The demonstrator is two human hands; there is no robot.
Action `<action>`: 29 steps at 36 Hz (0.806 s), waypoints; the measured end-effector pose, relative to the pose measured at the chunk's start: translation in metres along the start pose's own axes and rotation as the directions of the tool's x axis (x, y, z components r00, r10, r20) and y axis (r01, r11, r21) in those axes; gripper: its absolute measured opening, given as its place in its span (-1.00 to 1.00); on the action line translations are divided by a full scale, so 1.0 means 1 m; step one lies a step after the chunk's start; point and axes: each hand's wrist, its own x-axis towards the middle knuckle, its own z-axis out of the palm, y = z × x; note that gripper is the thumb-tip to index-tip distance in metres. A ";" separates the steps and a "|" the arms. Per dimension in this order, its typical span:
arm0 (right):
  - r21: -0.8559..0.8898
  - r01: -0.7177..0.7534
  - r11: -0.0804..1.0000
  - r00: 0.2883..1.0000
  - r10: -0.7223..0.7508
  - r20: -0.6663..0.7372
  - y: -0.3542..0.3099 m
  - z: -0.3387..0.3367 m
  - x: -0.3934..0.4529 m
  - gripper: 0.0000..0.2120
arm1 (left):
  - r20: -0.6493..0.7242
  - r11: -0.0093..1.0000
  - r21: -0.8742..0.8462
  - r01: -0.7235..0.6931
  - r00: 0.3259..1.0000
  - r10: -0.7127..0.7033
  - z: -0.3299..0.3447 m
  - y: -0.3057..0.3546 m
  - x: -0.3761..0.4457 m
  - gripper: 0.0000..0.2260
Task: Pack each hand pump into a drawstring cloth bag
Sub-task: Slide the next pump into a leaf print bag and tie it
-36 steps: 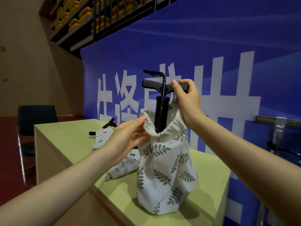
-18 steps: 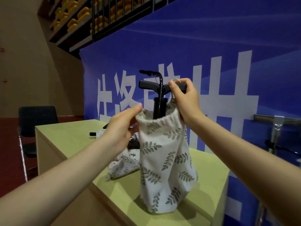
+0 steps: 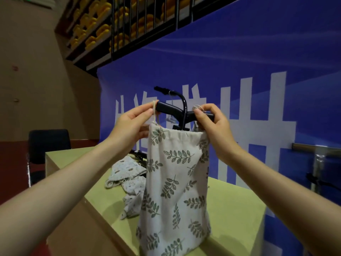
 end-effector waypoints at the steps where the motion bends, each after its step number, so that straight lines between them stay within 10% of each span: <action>1: 0.008 0.006 1.000 1.000 -0.006 0.001 -0.001 -0.001 0.000 -0.91 | 0.014 1.000 -0.006 -0.003 1.000 0.003 0.000 0.000 0.000 -0.75; 14: -0.053 0.011 0.999 0.993 -0.004 0.118 -0.008 -0.014 -0.001 -0.88 | -0.048 0.984 -0.005 -0.179 0.983 0.178 0.014 0.000 0.005 -0.77; 29: 0.003 -0.027 1.000 0.968 0.026 0.249 -0.013 -0.030 0.005 -0.83 | 0.154 0.989 -0.103 0.108 0.984 -0.092 0.025 0.024 0.013 -0.83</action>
